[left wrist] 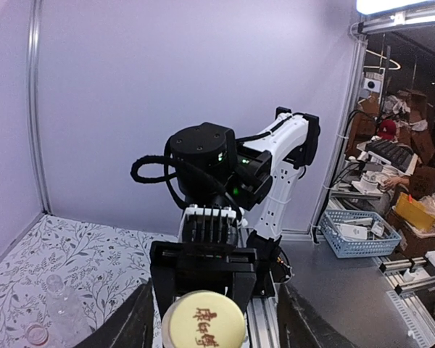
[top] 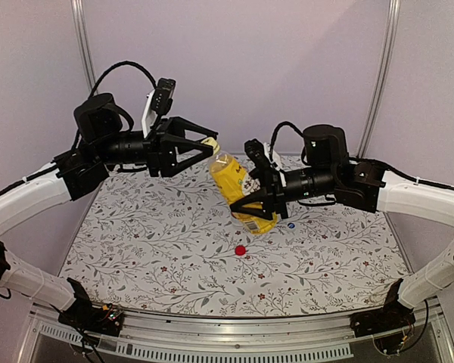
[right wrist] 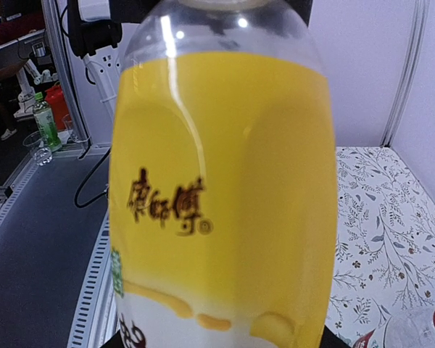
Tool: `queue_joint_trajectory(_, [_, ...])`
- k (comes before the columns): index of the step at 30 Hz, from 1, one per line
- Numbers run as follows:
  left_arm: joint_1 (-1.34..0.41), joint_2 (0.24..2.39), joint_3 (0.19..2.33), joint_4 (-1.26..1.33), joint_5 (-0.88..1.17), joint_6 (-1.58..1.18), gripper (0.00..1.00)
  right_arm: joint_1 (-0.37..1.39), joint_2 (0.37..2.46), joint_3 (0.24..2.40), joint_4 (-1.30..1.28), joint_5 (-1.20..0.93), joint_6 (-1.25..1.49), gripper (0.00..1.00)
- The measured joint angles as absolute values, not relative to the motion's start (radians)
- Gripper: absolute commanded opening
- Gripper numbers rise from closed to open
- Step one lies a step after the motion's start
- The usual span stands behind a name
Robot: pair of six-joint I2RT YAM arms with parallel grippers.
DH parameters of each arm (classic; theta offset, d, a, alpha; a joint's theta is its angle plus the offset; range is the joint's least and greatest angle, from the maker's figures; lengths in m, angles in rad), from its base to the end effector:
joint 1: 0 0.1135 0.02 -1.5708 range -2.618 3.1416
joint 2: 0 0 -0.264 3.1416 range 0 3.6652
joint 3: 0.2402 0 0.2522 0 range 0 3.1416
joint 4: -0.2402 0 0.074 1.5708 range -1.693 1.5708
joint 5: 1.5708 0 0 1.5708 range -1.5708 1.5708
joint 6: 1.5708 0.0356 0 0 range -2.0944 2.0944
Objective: Unscrew the bottle caps
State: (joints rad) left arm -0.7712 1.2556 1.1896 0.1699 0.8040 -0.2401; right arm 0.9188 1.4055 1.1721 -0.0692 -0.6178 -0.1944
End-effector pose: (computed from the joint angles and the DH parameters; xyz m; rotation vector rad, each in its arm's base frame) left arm 0.1863 -0.2168 0.4184 1.0829 1.2692 -1.3723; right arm 0.1821 0.2725 0.3449 -1.3862 1.3815 1.0651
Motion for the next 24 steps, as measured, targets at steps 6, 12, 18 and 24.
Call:
queue_joint_trajectory(6, [-0.771,1.262,1.19,0.178,0.809,-0.241,0.49,0.915,1.406,1.172,-0.067,-0.622,-0.194,0.36])
queue_joint_trajectory(12, [-0.771,1.264,1.19,0.184,0.816,-0.252,0.39,0.915,1.406,1.172,-0.067,-0.622,-0.194,0.36])
queue_joint_trajectory(18, [-0.771,1.267,1.19,0.191,0.815,-0.263,0.27,0.915,1.406,1.172,-0.066,-0.618,-0.194,0.36])
queue_joint_trajectory(24, [-0.772,1.269,1.19,0.196,0.77,-0.289,0.22,0.915,1.406,1.177,-0.068,-0.56,-0.196,0.36])
